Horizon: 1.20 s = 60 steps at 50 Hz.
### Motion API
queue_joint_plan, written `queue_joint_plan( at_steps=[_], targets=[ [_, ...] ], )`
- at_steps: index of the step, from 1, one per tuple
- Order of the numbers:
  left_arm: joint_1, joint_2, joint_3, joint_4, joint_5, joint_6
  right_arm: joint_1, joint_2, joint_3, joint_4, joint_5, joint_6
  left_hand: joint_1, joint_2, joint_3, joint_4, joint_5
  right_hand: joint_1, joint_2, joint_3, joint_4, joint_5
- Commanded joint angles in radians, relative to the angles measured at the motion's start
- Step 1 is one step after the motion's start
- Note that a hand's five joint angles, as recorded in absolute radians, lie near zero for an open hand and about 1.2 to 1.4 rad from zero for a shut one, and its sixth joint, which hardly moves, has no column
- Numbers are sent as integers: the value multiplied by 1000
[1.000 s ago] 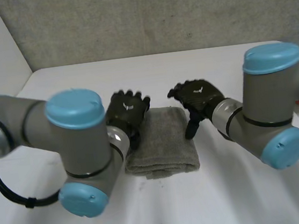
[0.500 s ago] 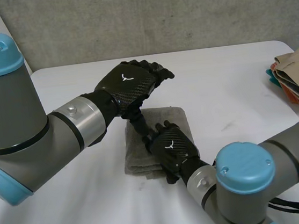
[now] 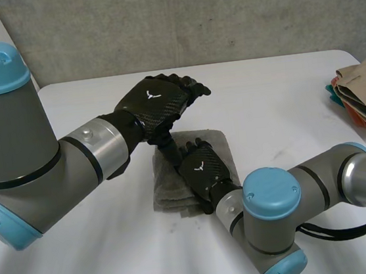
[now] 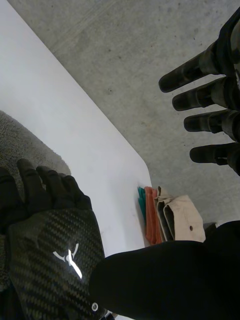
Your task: Fold the laundry.
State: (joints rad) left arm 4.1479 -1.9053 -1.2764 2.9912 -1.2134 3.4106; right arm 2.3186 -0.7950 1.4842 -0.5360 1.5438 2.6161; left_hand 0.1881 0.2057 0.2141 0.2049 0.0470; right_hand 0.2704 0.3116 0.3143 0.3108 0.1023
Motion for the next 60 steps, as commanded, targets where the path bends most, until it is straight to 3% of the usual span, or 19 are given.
queue_joint_plan(
  at_steps=[1,15,24,35,39,48,60],
  targets=[
    [-2,0,-1,0,0,-1,-1,14,-45,5,-7,2,25,8,-1,9,-8,184,143,140,144,178],
    [0,-1,-1,0,0,-1,-7,69,-136,8,-4,2,28,11,2,12,-5,416,375,372,376,410],
    [2,-1,-1,0,0,-7,-47,83,-162,7,-60,7,28,11,2,12,-5,1126,1084,1082,1085,1119],
    [2,-1,-1,0,2,-13,-180,-13,-125,10,-85,2,28,11,2,12,-5,1126,1085,1082,1085,1119],
    [3,-1,-3,0,2,-11,-280,-82,-70,7,-145,-2,28,11,2,12,-5,1126,1085,1082,1085,1119],
    [3,-3,-5,0,2,-13,-525,-204,76,-7,-387,-45,28,11,2,12,-5,1126,1085,1082,1085,1119],
    [9,-1,-8,2,2,-13,-725,-155,65,-42,-660,-172,28,11,2,12,-5,1126,1085,1082,1085,1119]
  ],
)
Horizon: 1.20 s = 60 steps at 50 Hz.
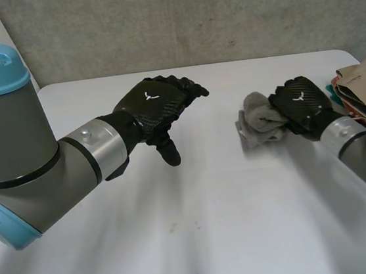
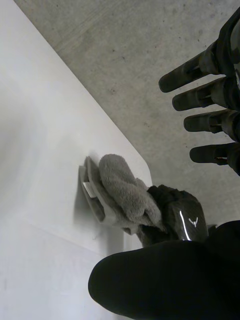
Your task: Fold the laundry.
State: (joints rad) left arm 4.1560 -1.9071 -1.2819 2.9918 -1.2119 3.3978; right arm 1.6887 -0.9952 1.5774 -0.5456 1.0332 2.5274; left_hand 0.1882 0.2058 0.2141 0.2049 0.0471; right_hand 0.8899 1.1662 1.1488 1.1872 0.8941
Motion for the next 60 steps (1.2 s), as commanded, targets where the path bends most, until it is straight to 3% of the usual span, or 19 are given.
queue_joint_plan(
  at_steps=[1,6,13,18,26,29,41,56,57,60],
  targets=[
    [1,0,-2,1,0,0,-99,49,-39,-42,-157,-88,28,11,2,12,-5,506,230,248,209,328],
    [1,-3,-2,1,-1,0,-110,49,-154,-77,-163,-44,28,11,2,12,-5,506,230,248,209,328],
    [1,-3,-2,1,-1,0,-158,40,-421,-117,-168,191,28,11,2,12,-5,506,230,248,209,328],
    [0,-3,-5,1,-1,0,-236,55,-545,-303,-173,422,28,11,2,12,-5,506,230,248,209,328],
    [0,-4,-8,3,-1,0,-386,133,-542,-572,-173,688,28,11,2,12,-5,506,230,248,209,328],
    [0,-9,-11,16,-3,0,-411,182,-540,-574,-185,697,28,11,2,12,-5,506,230,248,209,328],
    [-5,-35,-27,44,-5,-15,-575,400,-444,-582,-404,585,31,14,5,15,-2,506,230,248,209,328],
    [-14,-55,-27,45,-9,-17,-639,392,-418,-568,-486,596,31,14,5,15,-2,506,230,248,209,328],
    [-14,-56,-28,45,-9,-17,-638,386,-415,-559,-486,597,31,14,5,15,-2,336,60,77,39,157],
    [-14,-58,-28,44,-9,-17,-638,363,-409,-527,-473,596,31,14,5,15,-2,-500,-776,-758,-797,-678]
  ],
)
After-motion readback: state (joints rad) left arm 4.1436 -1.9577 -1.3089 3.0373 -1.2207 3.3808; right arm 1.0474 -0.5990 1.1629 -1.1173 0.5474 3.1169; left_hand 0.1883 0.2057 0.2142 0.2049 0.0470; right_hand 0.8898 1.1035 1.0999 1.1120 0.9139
